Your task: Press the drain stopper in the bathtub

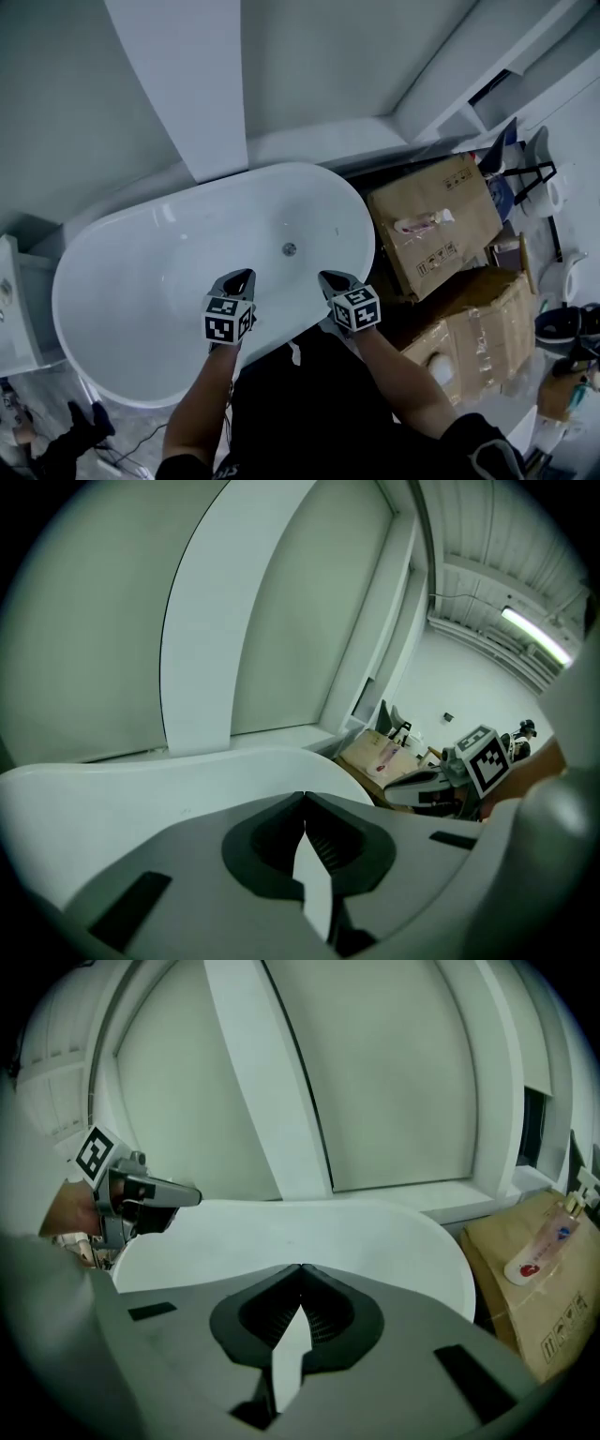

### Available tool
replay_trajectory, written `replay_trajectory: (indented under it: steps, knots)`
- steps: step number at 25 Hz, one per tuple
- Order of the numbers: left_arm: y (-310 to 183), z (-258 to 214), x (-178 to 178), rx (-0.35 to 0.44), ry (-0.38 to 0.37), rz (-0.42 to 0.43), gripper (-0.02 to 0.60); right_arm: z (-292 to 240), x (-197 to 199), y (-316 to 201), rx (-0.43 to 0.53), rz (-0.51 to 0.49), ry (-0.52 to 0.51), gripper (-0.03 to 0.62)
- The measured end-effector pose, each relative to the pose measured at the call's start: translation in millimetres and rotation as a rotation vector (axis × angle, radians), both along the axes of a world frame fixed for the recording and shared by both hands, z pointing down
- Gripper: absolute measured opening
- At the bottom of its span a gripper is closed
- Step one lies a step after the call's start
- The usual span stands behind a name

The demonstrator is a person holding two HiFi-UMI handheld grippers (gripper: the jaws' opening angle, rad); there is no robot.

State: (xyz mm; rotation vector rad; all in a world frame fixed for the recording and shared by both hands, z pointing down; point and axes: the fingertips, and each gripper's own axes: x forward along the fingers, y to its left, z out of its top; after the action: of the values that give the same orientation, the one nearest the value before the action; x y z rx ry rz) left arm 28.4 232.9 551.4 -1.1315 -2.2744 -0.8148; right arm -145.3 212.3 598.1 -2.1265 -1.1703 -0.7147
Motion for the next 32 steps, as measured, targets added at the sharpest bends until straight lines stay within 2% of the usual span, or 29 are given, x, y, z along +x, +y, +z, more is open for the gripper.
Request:
replay_trajectory:
  steps: [6, 12, 16, 25, 29, 32]
  knots:
    - [-17.6, -47.2, -21.9, -0.072, -0.023, 0.040, 0.015, -69.1, 6.4, -18.9, -0.105, -0.039, 0.040, 0.014]
    - [-35.7, -97.8, -53.5, -0.149, -0.019, 0.042, 0.014, -116.5, -21.3, -44.7, -0.181, -0.056, 0.076, 0.014]
    - [-48.2, -119.4, -79.4, -0.183, -0.002, 0.023, 0.015, -135.2, -55.0, -64.1, -0.224, -0.063, 0.080, 0.014]
    - [-112.8, -157.8, -163.4, -0.233, 0.022, 0.021, 0.014, -181.8, -171.2, -133.4, -0.299, 0.017, 0.148, 0.014]
    - [-136.5, -175.5, -181.7, -0.261, 0.031, 0.029, 0.015, -194.8, -190.2, -146.9, -0.341, -0.004, 0.170, 0.012]
    - [-143.1, -192.2, -184.1, -0.301, 0.041, 0.034, 0.014, -210.4, -197.7, -150.4, -0.383, 0.016, 0.189, 0.012]
